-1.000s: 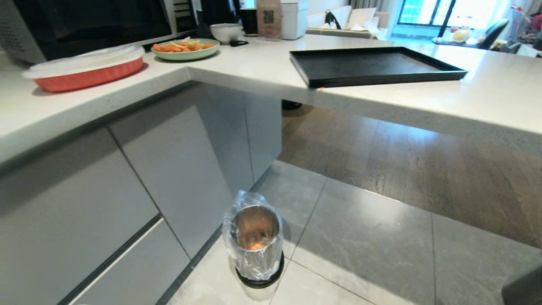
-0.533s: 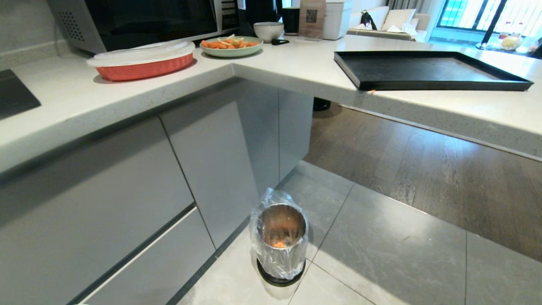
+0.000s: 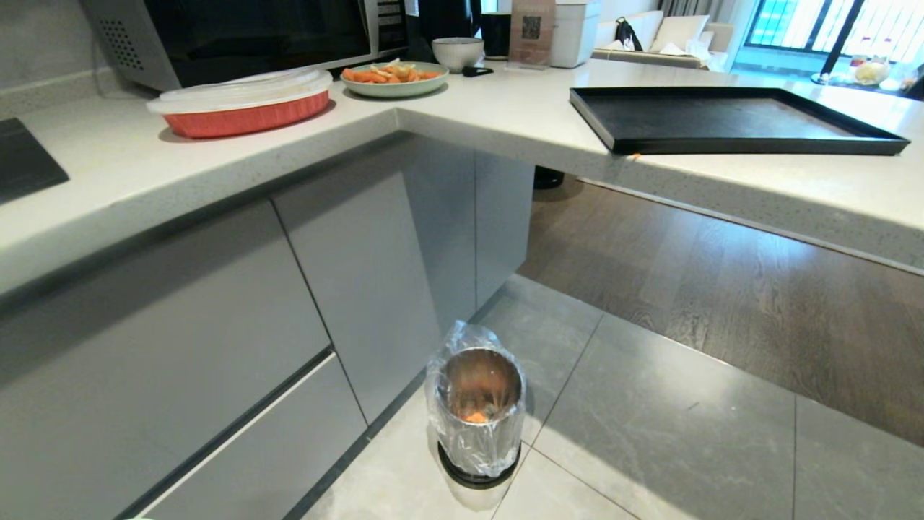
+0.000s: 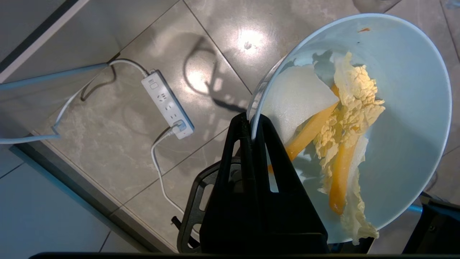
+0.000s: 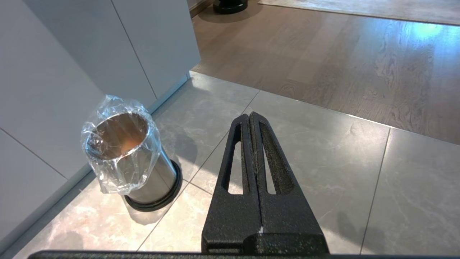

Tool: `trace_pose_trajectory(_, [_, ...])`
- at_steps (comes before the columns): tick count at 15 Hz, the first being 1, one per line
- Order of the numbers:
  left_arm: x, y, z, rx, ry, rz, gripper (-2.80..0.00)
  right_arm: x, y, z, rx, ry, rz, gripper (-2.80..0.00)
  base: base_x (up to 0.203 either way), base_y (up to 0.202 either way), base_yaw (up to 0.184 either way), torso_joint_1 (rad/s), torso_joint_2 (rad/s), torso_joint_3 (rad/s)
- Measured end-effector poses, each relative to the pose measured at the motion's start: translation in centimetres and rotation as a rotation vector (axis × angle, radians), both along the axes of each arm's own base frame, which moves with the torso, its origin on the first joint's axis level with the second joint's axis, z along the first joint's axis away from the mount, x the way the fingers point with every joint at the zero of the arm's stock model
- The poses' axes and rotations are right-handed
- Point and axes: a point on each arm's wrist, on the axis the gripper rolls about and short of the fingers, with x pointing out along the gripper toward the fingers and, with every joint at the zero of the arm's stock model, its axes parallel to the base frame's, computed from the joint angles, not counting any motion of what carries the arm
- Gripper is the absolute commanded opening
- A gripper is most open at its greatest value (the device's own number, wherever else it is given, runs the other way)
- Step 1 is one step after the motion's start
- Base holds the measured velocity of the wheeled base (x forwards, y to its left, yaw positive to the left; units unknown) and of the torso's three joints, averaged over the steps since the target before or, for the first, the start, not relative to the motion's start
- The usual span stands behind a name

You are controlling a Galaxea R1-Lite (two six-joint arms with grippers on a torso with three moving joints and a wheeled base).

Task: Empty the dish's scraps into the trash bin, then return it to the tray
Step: Move the bowl over the trash can

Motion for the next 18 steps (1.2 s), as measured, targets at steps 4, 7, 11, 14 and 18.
trace_pose_trajectory(4, [-0.2, -0.2, -0.1, 0.002, -0.002, -0.001, -2.80, 0.0, 0.0, 0.0, 0.000, 0.000, 0.000, -2.80, 0.000, 0.000, 0.000, 0.000, 0.00, 0.000])
trace_pose_trajectory(7, [-0.4, -0.5, -0.3, 0.003, -0.001, -0.005, -2.80, 0.0, 0.0, 0.0, 0.000, 0.000, 0.000, -2.80, 0.000, 0.000, 0.000, 0.000, 0.00, 0.000])
trace_pose_trajectory(11, [-0.6, -0.9, -0.4, 0.009, -0.005, -0.008, -2.80, 0.0, 0.0, 0.0, 0.000, 0.000, 0.000, -2.80, 0.000, 0.000, 0.000, 0.000, 0.00, 0.000])
trace_pose_trajectory(14, [-1.0, -1.2, -0.5, 0.013, -0.006, -0.005, -2.80, 0.0, 0.0, 0.0, 0.000, 0.000, 0.000, -2.80, 0.000, 0.000, 0.000, 0.000, 0.00, 0.000])
trace_pose_trajectory(18, [-1.1, -1.4, -0.6, 0.017, -0.010, -0.005, -2.80, 0.0, 0.0, 0.0, 0.000, 0.000, 0.000, -2.80, 0.000, -0.067, 0.007, 0.000, 0.00, 0.003])
